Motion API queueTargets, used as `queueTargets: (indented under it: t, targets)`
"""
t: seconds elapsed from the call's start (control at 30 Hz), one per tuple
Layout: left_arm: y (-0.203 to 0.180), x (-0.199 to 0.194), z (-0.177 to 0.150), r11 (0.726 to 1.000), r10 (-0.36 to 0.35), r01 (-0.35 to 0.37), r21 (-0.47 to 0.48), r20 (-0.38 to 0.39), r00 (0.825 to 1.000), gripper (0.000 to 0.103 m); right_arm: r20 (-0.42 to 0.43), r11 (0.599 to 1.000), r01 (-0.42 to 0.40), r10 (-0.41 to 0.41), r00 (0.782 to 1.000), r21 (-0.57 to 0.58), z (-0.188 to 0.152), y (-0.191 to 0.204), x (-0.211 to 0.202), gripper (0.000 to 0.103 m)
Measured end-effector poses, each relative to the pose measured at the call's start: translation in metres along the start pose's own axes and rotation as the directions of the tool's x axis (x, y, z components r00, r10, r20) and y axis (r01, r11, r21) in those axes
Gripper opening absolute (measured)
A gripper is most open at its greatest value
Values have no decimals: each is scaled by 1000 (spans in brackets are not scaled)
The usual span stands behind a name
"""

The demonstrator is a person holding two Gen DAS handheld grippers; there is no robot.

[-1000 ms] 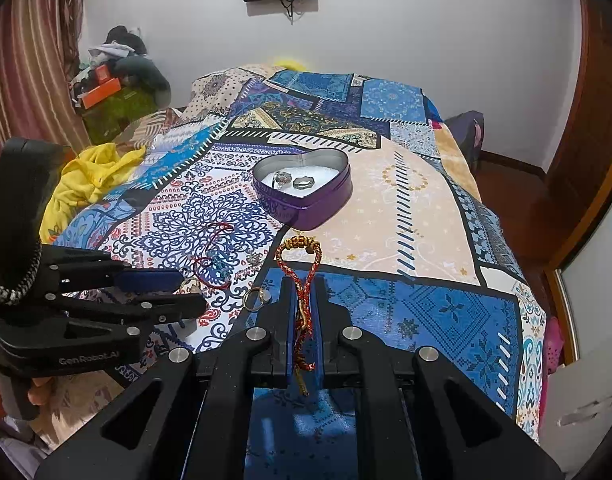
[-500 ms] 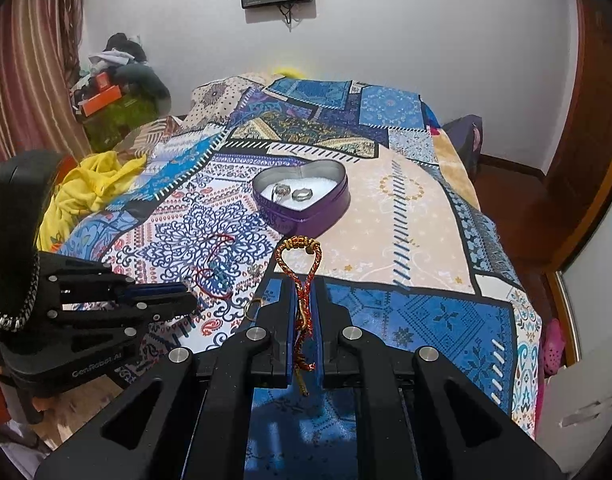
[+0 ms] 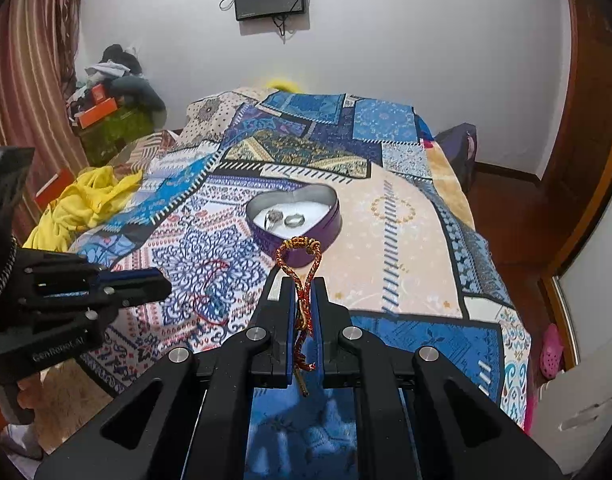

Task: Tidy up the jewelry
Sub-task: 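Carry the gold ring and bracelet over the heart tin with both grippers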

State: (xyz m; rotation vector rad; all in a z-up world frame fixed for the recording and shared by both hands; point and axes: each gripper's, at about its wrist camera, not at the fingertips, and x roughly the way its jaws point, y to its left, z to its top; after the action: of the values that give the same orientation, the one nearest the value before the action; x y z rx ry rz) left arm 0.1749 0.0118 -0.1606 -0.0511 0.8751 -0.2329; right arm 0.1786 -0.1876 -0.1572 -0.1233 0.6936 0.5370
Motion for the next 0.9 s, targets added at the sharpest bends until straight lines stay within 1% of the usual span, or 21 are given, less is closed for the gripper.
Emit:
queueTargets:
  t: [0.17,0.3,0.47,0.67,0.9]
  targets:
    - [8,-3,17,1000,9,-9,-6,33,999,6,35,1000,3,-3,999,-10,14,2,-3,7]
    - [12,-7,32,1000,3,-3,-9,64,998,6,62,1000,-6,7,998,-8,25,2,-2,7]
    - [15,-7,47,1000,0,1,-7,99,995,6,77,1000,-12,13,997,-13,36,4,5,7]
    - [20,7,60,1000,-3,5,-17,101,995,6,87,1000,-22,22,996,-7,49,1,16,7]
    - [26,27,73,1000,-15,16,-16,94,996,6,79,999,-30,29,996,16,63,-6,38,7]
